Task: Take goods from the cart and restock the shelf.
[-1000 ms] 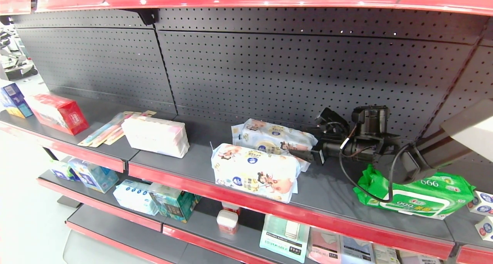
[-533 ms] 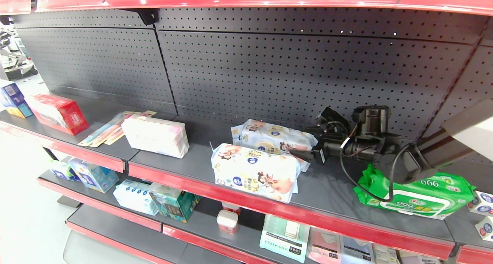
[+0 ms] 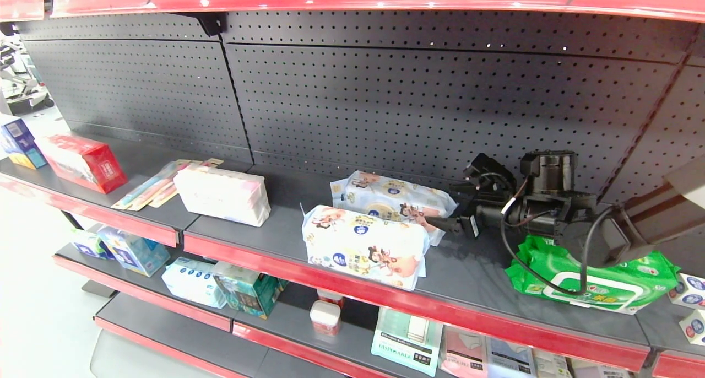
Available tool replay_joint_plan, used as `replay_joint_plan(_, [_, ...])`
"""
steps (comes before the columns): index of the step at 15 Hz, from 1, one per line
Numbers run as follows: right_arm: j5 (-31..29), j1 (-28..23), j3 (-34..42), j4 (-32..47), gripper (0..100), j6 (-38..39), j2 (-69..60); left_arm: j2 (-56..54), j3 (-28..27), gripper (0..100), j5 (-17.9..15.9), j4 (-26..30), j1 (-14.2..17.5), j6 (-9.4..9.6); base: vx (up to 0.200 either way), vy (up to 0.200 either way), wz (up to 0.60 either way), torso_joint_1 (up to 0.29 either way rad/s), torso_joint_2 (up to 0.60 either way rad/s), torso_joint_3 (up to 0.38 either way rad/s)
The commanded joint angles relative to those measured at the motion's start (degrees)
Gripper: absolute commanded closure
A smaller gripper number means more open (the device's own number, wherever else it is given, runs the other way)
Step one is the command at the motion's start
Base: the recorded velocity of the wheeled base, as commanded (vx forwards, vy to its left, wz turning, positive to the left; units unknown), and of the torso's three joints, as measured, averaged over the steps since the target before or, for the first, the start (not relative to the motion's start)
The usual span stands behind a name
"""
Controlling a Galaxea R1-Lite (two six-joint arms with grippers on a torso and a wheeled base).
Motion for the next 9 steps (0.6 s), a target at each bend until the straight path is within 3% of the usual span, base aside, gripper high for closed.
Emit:
replay_joint_plan(1, [0.1, -0.2, 1.7, 0.6, 0, -0.1, -3.0, 0.1, 0.0, 0, 0.0, 0.0, 0.0, 0.00, 0.000, 0.000, 0.00, 0.000, 0.00, 0.000])
replay_joint_plan(7, [-5.1, 0.2, 5.2, 0.9, 0, 0.3, -6.8, 0.1, 0.0, 0, 0.0, 0.0, 0.0, 0.00, 0.000, 0.000, 0.00, 0.000, 0.00, 0.000])
replay_joint_plan(9, [-5.2, -1.0, 5.7, 4.8, 0, 0.4, -10.2, 0.1, 0.0, 0, 0.0, 0.0, 0.0, 0.00, 0.000, 0.000, 0.00, 0.000, 0.00, 0.000])
